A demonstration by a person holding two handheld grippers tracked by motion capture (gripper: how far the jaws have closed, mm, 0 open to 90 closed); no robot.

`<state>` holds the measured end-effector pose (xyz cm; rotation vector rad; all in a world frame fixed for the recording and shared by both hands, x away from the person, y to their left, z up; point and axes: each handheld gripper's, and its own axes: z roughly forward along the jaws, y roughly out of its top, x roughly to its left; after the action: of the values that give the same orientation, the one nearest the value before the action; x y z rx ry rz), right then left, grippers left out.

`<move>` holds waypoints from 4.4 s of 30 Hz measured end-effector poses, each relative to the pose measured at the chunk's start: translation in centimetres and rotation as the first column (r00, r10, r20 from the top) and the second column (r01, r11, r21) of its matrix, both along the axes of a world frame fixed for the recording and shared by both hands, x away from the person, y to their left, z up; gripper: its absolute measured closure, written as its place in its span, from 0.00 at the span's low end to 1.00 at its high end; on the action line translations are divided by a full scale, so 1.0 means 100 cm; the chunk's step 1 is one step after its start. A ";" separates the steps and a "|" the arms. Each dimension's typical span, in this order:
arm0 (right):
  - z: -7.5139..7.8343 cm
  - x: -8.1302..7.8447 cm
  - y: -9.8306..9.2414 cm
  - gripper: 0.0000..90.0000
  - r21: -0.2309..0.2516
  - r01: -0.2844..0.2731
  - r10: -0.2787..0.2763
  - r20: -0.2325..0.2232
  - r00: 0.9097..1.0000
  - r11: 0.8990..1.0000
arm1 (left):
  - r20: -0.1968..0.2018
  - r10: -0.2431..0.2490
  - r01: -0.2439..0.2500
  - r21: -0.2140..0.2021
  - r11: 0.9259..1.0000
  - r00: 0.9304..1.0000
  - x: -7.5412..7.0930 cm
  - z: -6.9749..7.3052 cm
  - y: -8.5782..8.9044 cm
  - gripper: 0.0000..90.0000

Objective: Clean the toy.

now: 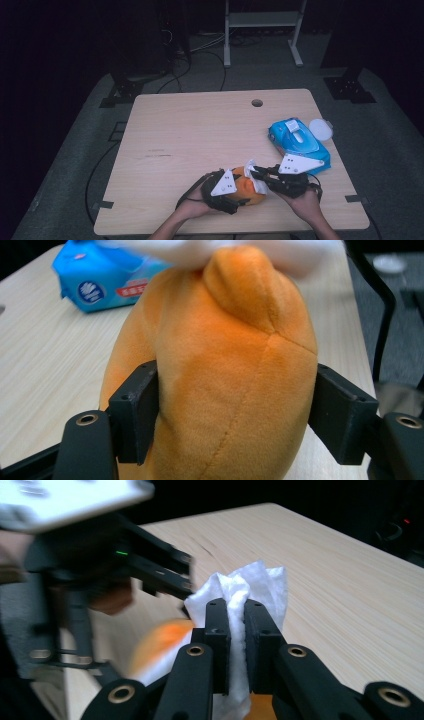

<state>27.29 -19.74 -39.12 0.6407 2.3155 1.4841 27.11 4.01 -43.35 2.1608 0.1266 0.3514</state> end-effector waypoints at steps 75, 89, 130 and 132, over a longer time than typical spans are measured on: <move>-0.021 0.015 -0.012 0.90 0.047 0.042 -0.037 -0.094 0.995 0.998 | -0.317 0.263 -0.337 -0.207 0.918 0.911 0.040 -0.005 0.027 0.30; -0.027 0.022 -0.017 0.90 0.008 0.087 -0.085 -0.115 0.990 0.996 | -0.348 0.266 -0.354 -0.218 0.909 0.899 0.042 -0.005 0.032 0.33; -0.013 0.011 -0.016 0.90 0.032 0.023 -0.020 -0.084 0.996 0.999 | -0.064 0.164 -0.167 -0.047 0.985 0.984 0.022 0.002 -0.001 0.14; -0.010 0.011 -0.013 0.90 0.047 0.015 -0.011 -0.086 0.996 0.999 | -0.016 0.172 -0.173 -0.046 0.984 0.985 0.018 0.000 -0.002 0.25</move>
<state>28.34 -21.07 -40.16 0.7448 2.3408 1.5386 28.93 3.82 -43.30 2.1105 0.3275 0.4305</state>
